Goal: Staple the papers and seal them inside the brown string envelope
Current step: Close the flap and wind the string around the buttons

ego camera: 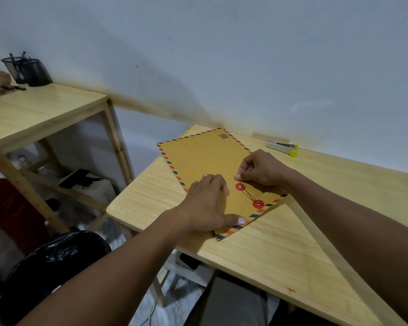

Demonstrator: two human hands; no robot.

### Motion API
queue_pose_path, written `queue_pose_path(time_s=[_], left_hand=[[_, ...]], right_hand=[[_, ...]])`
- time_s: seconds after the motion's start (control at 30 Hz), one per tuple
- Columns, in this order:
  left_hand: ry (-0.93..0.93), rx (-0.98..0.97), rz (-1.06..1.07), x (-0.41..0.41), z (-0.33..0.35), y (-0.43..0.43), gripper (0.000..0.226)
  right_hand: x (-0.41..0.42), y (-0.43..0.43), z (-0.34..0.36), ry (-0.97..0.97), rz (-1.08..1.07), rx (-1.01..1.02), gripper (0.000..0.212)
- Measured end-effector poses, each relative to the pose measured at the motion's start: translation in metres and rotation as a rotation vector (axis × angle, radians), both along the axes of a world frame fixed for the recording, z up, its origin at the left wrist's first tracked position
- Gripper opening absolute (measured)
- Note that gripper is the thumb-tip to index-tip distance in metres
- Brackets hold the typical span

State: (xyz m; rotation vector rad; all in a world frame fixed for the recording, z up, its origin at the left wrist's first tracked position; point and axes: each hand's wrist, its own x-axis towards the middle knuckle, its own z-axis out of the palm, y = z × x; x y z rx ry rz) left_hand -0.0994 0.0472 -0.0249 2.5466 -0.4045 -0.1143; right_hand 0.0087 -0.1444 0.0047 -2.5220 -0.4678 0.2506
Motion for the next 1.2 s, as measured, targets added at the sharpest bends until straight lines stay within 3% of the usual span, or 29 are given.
queue_pose_path(time_s=[0.17,0.33,0.8,1.07,1.2], left_hand=[[-0.157,0.096,0.165,-0.004,-0.005,-0.022,0.087],[-0.135,0.171,0.196,-0.001,-0.013,-0.028,0.106],[-0.104,0.176,0.2,0.002,-0.015,-0.028,0.115],[-0.059,0.164,0.153,0.002,-0.011,-0.026,0.112],[-0.004,0.12,0.134,0.003,-0.005,-0.023,0.1]], right_hand=[[-0.005,0.009,-0.007,-0.018,0.089,0.048,0.011],[-0.005,0.009,-0.003,0.041,0.117,0.05,0.008],[0.005,0.004,0.001,0.076,0.01,0.016,0.016],[-0.025,-0.023,0.009,-0.072,0.017,-0.145,0.007],[-0.064,-0.049,-0.002,-0.274,0.056,-0.243,0.011]])
